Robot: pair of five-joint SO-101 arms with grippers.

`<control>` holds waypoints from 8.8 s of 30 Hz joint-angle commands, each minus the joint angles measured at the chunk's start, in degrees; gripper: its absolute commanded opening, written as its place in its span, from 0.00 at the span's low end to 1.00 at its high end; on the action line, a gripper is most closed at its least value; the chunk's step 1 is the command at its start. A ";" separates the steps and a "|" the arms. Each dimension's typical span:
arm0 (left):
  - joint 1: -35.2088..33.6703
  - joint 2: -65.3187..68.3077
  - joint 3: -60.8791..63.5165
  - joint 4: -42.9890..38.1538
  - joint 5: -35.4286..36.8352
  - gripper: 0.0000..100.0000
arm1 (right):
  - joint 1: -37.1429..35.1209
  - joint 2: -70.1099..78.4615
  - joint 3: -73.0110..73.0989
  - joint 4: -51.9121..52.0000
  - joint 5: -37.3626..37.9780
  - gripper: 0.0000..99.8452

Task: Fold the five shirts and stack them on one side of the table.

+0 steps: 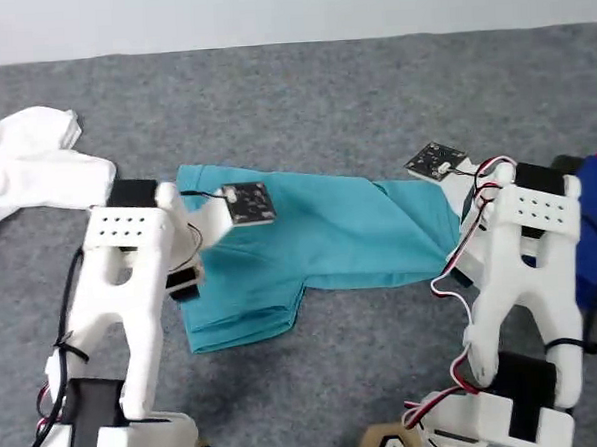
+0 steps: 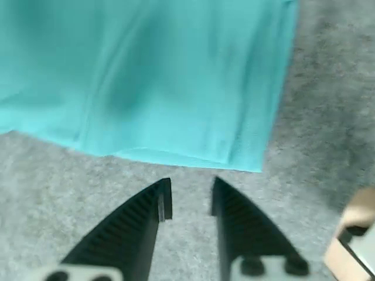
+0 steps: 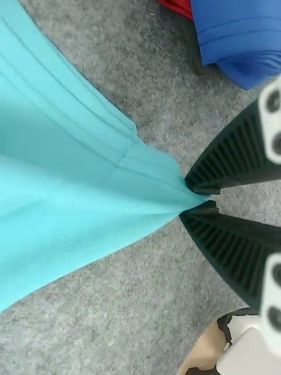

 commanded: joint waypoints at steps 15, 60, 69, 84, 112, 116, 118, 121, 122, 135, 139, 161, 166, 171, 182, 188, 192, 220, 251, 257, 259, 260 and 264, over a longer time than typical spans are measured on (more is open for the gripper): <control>-3.87 -2.90 -6.46 -5.98 12.48 0.01 | 0.31 -10.59 -2.64 -3.03 -13.54 0.29; -17.23 -2.46 -3.21 -22.95 50.55 0.01 | -7.08 57.45 -67.60 -6.37 -50.29 0.07; -17.23 -2.37 -3.21 -22.86 50.55 0.01 | -6.81 57.54 -69.54 -4.09 -48.53 0.04; -17.67 -2.90 -1.01 -22.51 50.46 0.01 | -3.38 57.71 -74.55 -5.67 -45.27 0.01; -17.58 -2.99 -1.01 -21.27 50.46 0.01 | 3.12 65.36 -78.86 -17.80 -42.46 0.02; -17.23 -2.99 -1.19 -21.27 50.46 0.01 | 2.07 64.75 -82.29 -13.05 -42.90 0.14; -17.23 -3.87 -1.19 -21.27 50.46 0.01 | 1.80 64.84 -86.15 -8.31 -46.77 0.22; -17.14 -7.74 -1.19 -21.27 50.46 0.01 | 1.54 64.92 -92.40 -1.27 -49.93 0.25; -17.05 -9.41 -1.19 -21.27 50.46 0.01 | 1.10 65.10 -94.51 1.27 -49.76 0.25; 6.59 -14.68 3.03 -6.42 45.54 0.01 | 0.84 60.79 -105.41 17.19 -49.67 0.24; 9.41 -9.23 2.95 -4.57 45.19 0.01 | 2.86 52.00 -95.65 17.27 -49.67 0.24; 21.27 1.41 7.78 -9.41 38.07 0.12 | 10.95 -19.21 -19.43 16.92 -42.81 0.24; 21.63 1.41 8.57 -9.93 37.71 0.12 | 17.36 -26.95 -11.08 16.92 -40.35 0.24; 21.36 1.41 8.57 -9.58 33.85 0.13 | 22.81 -34.86 -6.42 16.92 -36.04 0.24; 21.19 4.40 9.63 -9.93 27.87 0.15 | 30.29 -44.53 -1.67 17.01 -30.59 0.24; 17.76 11.96 6.55 -10.81 26.02 0.14 | 36.70 -46.37 -1.58 17.01 -27.25 0.24; 17.76 14.07 5.14 -11.43 25.14 0.14 | 39.25 -47.52 -1.58 17.01 -25.32 0.24; 18.02 19.69 -0.92 -11.34 24.97 0.01 | 39.52 -47.87 -1.58 17.01 -25.41 0.24; 23.12 19.69 -11.12 2.73 25.14 0.06 | 39.52 -47.87 1.41 17.01 -25.41 0.24; 23.47 19.69 -11.12 2.99 24.97 0.00 | 39.43 -47.87 1.49 17.01 -25.41 0.24; 23.56 19.69 -11.03 3.25 24.97 0.00 | 39.43 -47.87 1.49 17.01 -25.41 0.24; 23.56 19.69 -10.95 3.78 24.97 0.00 | 39.43 -47.87 1.49 17.01 -25.41 0.24; 23.65 19.69 -10.95 7.82 22.68 0.00 | 39.43 -47.87 1.49 17.01 -25.41 0.24</control>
